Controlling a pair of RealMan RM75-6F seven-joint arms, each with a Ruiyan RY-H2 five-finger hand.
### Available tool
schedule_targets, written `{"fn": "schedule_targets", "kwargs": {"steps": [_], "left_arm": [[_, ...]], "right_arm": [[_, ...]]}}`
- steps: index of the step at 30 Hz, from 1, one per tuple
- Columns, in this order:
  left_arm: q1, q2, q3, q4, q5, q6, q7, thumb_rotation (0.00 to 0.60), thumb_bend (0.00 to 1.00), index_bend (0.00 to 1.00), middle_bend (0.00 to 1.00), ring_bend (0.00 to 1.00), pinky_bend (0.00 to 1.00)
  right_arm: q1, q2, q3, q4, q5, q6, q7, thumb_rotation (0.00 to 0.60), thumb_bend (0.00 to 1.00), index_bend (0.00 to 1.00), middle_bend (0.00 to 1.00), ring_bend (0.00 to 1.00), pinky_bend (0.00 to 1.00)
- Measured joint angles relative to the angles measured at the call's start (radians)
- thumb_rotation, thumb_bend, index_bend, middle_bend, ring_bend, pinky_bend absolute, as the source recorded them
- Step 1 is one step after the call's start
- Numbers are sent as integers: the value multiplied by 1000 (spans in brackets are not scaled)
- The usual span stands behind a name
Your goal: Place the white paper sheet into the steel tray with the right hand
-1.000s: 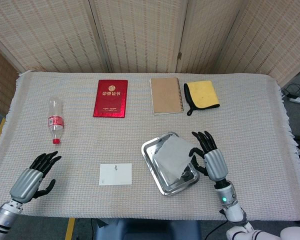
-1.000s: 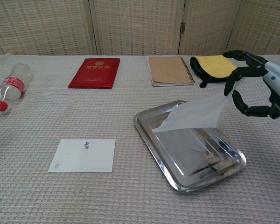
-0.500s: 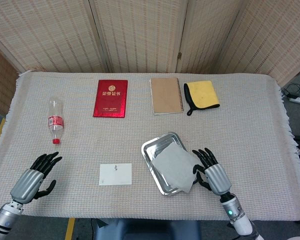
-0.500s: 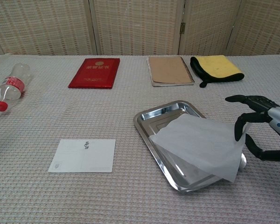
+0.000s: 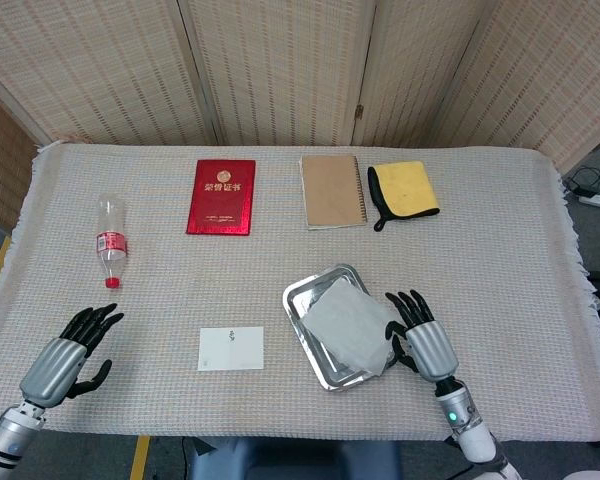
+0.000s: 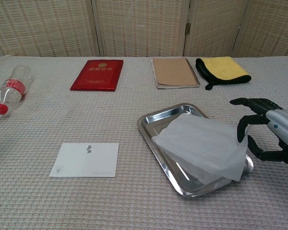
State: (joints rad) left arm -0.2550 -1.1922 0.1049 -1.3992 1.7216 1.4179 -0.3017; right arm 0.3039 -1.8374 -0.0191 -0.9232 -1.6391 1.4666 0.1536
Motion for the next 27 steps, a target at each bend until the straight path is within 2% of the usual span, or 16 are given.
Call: {"fn": "schedule_targets", "kwargs": {"steps": [2, 7, 17, 22, 27], "left_arm": [[0, 1, 0, -1, 0, 0, 0, 600, 580, 0, 0, 0, 0], [1, 4, 0, -4, 3, 7, -3, 600, 580, 0, 0, 0, 0], [1, 10, 1, -10, 3, 5, -5, 600, 581, 0, 0, 0, 0], [1, 8, 2, -11, 5, 4, 5, 600, 581, 0, 0, 0, 0], [2, 9, 1, -13, 5, 7, 1, 600, 580, 0, 0, 0, 0]], "right_arm": [[5, 1, 2, -7, 6, -23, -14, 600, 628, 450, 63, 59, 0], [14, 13, -4, -58, 16, -77, -52, 600, 628, 299, 7, 28, 0], [21, 96, -13, -230, 56, -171, -68, 600, 630, 20, 0, 0, 0], [34, 160, -11, -344, 97, -253, -76, 600, 628, 0, 0, 0, 0], [64, 235, 3, -484, 190, -382, -121, 600, 629, 0, 0, 0, 0]]}}
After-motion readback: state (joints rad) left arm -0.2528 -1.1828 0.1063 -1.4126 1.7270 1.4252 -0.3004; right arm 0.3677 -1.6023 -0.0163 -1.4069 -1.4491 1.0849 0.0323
